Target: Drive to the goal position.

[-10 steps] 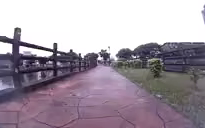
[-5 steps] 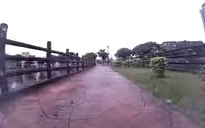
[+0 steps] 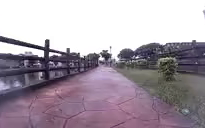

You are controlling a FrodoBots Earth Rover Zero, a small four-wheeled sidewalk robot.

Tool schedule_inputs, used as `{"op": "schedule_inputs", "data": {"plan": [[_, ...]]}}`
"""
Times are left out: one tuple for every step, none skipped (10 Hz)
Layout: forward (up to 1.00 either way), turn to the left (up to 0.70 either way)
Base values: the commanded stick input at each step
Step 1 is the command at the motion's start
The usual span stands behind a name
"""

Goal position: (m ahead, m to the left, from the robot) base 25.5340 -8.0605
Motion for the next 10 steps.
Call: {"op": "schedule_inputs", "data": {"plan": [[0.7,-0.01],[0.7,-0.01],[0.7,-0.01],[0.7,-0.01],[0.7,-0.01],[0.7,-0.01],[0.7,-0.01],[0.7,-0.01],[0.7,-0.01],[0.7,-0.01]]}}
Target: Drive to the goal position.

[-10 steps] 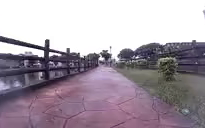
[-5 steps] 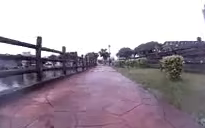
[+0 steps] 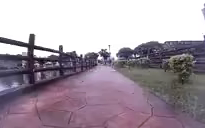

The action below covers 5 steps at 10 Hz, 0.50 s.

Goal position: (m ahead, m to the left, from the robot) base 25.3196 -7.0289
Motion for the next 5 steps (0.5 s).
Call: {"op": "schedule_inputs", "data": {"plan": [[0.7,-0.01],[0.7,-0.01],[0.7,-0.01],[0.7,-0.01],[0.7,-0.01]]}}
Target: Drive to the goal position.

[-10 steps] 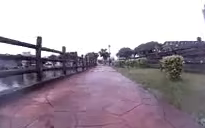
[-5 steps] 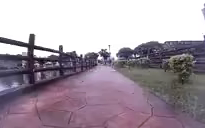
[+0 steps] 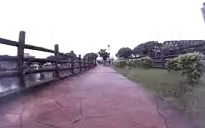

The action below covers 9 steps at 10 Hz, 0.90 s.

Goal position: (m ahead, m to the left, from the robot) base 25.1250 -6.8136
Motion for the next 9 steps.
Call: {"op": "schedule_inputs", "data": {"plan": [[0.7,-0.01],[0.7,-0.01],[0.7,-0.01],[0.7,-0.01],[0.7,-0.01],[0.7,-0.01],[0.7,-0.01],[0.7,-0.01],[0.7,-0.01]]}}
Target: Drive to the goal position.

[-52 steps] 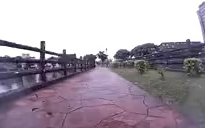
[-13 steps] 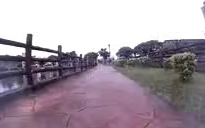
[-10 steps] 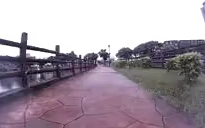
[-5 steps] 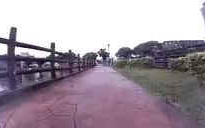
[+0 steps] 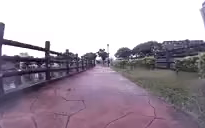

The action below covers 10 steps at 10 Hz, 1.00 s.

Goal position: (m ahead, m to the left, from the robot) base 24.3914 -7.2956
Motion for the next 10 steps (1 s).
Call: {"op": "schedule_inputs", "data": {"plan": [[0.7,-0.01],[0.7,-0.01],[0.7,-0.01],[0.7,-0.01],[0.7,-0.01],[0.7,-0.01],[0.7,-0.01],[0.7,-0.01],[0.7,-0.01],[0.7,-0.01]]}}
